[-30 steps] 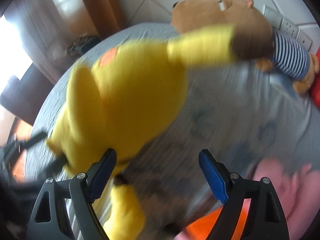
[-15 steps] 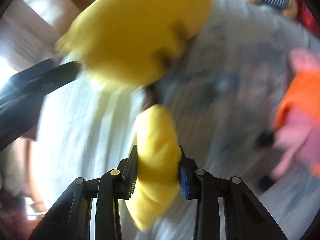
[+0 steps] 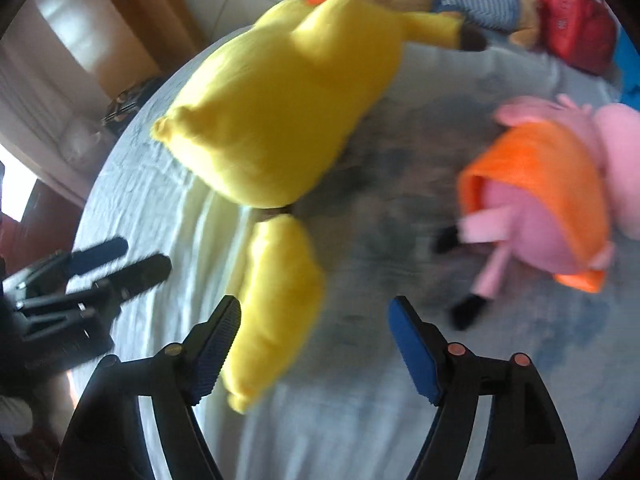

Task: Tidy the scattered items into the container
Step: 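Close the left gripper on Pikachu's leg while the right tool moves toward its tail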

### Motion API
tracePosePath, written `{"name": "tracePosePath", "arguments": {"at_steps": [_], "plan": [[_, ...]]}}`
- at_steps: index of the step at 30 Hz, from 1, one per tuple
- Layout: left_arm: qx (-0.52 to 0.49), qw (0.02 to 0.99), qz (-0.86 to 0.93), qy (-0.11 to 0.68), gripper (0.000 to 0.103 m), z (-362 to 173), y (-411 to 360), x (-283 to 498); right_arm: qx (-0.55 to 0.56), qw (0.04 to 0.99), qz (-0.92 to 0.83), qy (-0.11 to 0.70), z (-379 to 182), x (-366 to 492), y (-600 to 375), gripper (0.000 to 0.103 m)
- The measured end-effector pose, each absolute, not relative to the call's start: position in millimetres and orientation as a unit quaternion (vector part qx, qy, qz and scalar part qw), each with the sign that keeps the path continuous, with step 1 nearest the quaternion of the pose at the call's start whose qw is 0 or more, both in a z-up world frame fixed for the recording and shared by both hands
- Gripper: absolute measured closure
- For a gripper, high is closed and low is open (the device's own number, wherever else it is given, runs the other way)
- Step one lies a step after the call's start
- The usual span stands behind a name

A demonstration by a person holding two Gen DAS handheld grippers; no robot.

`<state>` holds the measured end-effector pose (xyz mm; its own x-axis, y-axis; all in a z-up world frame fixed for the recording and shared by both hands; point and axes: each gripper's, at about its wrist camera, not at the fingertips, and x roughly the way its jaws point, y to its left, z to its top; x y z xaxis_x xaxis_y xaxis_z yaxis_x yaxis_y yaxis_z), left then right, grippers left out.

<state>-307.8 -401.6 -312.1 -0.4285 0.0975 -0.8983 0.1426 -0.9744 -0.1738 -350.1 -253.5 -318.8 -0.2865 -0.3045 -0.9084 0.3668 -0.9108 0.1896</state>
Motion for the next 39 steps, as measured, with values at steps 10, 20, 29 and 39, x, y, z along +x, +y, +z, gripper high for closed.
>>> {"name": "tracePosePath", "arguments": {"at_steps": [10,20,29,39], "plan": [[0.543,0.107,-0.818,0.16,0.024,-336.6,-329.9,-324.1,0.539,0.271,-0.793,0.08,-309.9,-370.7,-191.8,0.025],[0.527,0.195,-0.819,0.116,0.074,-357.8,-304.9,-321.4,0.501,0.359,-0.779,0.118,-318.3,-383.2,-178.4,0.013],[0.524,0.346,-0.776,0.06,0.08,-334.0,-433.9,-260.3,0.444,0.362,-0.811,0.118,-269.0,-397.0,-186.7,0.051],[0.535,0.319,-0.775,0.108,0.08,-350.3,-478.1,-255.7,0.449,0.394,-0.781,0.181,-276.0,-407.7,-250.4,0.046]]}}
